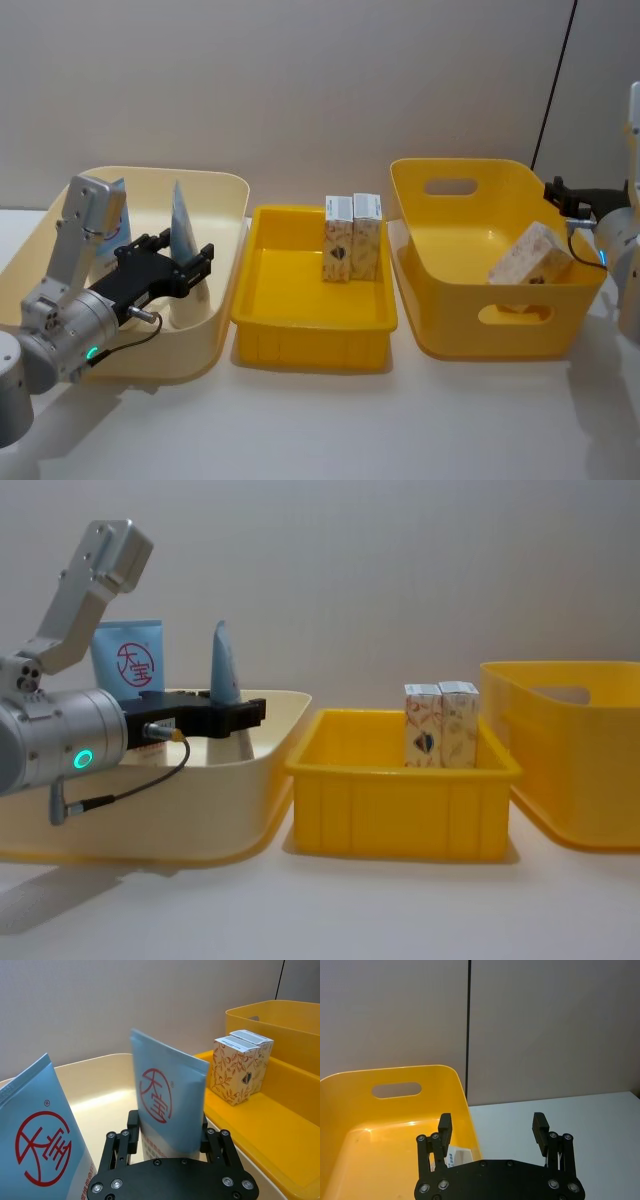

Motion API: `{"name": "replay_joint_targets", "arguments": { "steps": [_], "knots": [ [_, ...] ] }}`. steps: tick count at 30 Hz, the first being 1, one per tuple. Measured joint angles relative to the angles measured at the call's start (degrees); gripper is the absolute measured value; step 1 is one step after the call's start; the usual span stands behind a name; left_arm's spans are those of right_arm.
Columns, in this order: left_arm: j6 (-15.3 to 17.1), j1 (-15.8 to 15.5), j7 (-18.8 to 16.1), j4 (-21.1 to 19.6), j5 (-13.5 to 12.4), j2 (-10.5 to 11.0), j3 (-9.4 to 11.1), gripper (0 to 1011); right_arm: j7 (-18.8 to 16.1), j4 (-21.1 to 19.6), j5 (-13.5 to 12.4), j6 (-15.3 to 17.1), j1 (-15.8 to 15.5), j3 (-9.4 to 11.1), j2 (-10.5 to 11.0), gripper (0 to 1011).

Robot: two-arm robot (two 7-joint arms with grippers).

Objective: Bimanual collaborative sorting of washing and personal care products

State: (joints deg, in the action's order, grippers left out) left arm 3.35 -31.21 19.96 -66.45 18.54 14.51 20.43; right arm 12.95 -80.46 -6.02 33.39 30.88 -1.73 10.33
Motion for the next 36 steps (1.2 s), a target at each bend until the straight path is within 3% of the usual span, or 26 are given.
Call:
{"name": "replay_joint_targets", "arguments": {
  "steps": [4, 9, 29, 36],
  "knots": [
    [-0.02, -0.05, 0.05, 0.11, -0.02, -0.01, 0.01, 616, 0.0, 0.0, 0.0, 0.0, 0.0, 0.0, 0.0, 1001],
    [-0.05, -0.12, 0.1, 0.22, -0.06, -0.03, 0.01, 434, 0.0, 0.0, 0.0, 0.0, 0.0, 0.0, 0.0, 1001],
    [-0.14, -0.23, 0.38, 0.32, -0.29, -0.05, 0.01, 294, 0.0, 0.0, 0.0, 0.0, 0.0, 0.0, 0.0, 1001],
    [-0.68, -0.57, 1.14, -0.32, -0.72, 0.28, 0.07, 292, 0.0, 0.0, 0.0, 0.0, 0.0, 0.0, 0.0, 1001]
  ]
}}
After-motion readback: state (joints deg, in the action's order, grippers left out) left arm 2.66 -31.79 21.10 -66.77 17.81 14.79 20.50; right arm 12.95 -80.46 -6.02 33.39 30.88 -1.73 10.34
